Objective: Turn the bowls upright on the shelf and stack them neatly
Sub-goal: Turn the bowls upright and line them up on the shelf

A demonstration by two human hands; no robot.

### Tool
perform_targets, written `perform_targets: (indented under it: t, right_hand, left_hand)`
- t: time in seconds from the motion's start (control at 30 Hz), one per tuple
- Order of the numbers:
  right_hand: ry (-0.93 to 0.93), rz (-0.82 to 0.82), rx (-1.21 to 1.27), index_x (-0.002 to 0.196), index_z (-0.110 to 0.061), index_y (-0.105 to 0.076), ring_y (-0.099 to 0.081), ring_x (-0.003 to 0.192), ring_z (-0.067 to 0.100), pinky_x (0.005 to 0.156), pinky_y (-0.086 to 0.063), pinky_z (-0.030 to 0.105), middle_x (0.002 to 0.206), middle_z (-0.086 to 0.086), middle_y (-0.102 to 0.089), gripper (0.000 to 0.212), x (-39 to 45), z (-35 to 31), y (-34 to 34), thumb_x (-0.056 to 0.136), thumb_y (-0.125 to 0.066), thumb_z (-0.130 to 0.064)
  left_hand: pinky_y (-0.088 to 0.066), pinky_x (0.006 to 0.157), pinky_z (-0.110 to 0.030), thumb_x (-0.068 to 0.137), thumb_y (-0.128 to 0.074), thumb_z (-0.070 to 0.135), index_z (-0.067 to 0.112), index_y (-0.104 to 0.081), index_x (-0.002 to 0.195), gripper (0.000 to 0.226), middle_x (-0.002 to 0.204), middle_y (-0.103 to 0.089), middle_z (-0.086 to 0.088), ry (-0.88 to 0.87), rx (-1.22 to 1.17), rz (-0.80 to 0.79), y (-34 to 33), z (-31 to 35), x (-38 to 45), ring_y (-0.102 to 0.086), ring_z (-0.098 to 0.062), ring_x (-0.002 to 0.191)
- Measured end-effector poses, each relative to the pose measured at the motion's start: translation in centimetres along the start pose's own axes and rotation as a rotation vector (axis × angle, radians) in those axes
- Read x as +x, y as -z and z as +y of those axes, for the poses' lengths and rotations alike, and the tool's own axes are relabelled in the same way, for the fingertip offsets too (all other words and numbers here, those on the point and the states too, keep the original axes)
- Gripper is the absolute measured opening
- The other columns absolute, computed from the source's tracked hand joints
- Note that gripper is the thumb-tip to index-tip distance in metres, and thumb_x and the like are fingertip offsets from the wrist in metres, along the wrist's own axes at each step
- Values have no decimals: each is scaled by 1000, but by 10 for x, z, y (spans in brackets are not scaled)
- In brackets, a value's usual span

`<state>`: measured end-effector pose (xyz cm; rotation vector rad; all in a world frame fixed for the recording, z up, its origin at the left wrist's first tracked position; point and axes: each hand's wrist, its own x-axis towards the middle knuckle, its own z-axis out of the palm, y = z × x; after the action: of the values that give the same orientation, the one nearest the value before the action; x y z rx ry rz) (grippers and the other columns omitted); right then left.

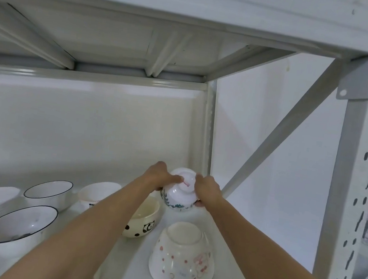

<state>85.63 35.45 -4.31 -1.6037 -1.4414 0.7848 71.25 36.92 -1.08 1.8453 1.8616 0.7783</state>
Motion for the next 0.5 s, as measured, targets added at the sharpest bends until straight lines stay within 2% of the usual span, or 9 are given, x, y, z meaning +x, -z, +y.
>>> perform_targets:
  t: [0.07,0.13,0.17,0.23,0.27,0.37,0.43,0.5]
  right_hand:
    - [-19,48,107,103,-6,-56,-66,90,36,84,-57,45,105,16,-62,32,-1,-7,4,99,-30,-26]
    - [-41,77,259,104,-4,-58,-66,85,35,74,-60,42,105,17,-65,34,2,-13,9,97,-34,-27]
    - [-47,68,321,106,-4,-60,-66,85,35,70,-60,41,105,17,-65,34,5,-16,13,96,-36,-26]
    - [-82,33,416,108,-3,-58,-64,85,32,68,-59,39,102,15,-63,34,8,-21,22,97,-37,-27]
    - [-126,11,470,104,-2,-56,-63,82,31,61,-57,35,97,16,-61,34,7,-23,27,96,-36,-29]
    - [-269,-127,469,86,-2,-52,-65,56,32,37,-50,25,79,21,-61,40,-2,-25,41,97,-33,-35]
    - [-317,-255,403,84,-2,-53,-67,51,33,37,-52,25,84,20,-63,37,-5,-22,47,96,-39,-34]
    - [-343,-325,417,86,-1,-57,-68,65,37,47,-57,30,91,18,-62,26,-2,-16,48,94,-48,-24]
  left_hand:
    - [-39,57,-27,71,-80,43,6,-48,85,51,75,-53,-4,-53,11,34,7,4,-3,-54,-21,70]
    - [-43,66,-29,64,-84,45,6,-54,97,59,96,-58,-7,-120,50,104,11,4,-5,-57,-24,93]
    - [-45,71,-29,62,-85,45,7,-55,102,63,104,-58,-9,-161,60,149,12,2,-6,-57,-24,98]
    - [-45,78,-28,59,-87,42,9,-53,115,73,112,-50,-6,-257,68,235,15,-2,-12,-54,-22,95]
    - [-43,81,-26,58,-88,39,10,-50,121,78,111,-44,-4,-324,77,269,16,-4,-15,-52,-20,94]
    - [-43,90,-25,56,-89,37,15,-48,129,87,116,-41,-2,-554,157,297,15,-13,-24,-50,-19,104]
    - [-45,98,-29,55,-88,40,19,-46,133,91,123,-41,-2,-624,157,257,11,-20,-28,-50,-17,109]
    - [-47,97,-31,57,-87,41,26,-43,136,91,124,-41,-2,-618,117,207,9,-23,-32,-50,-16,108]
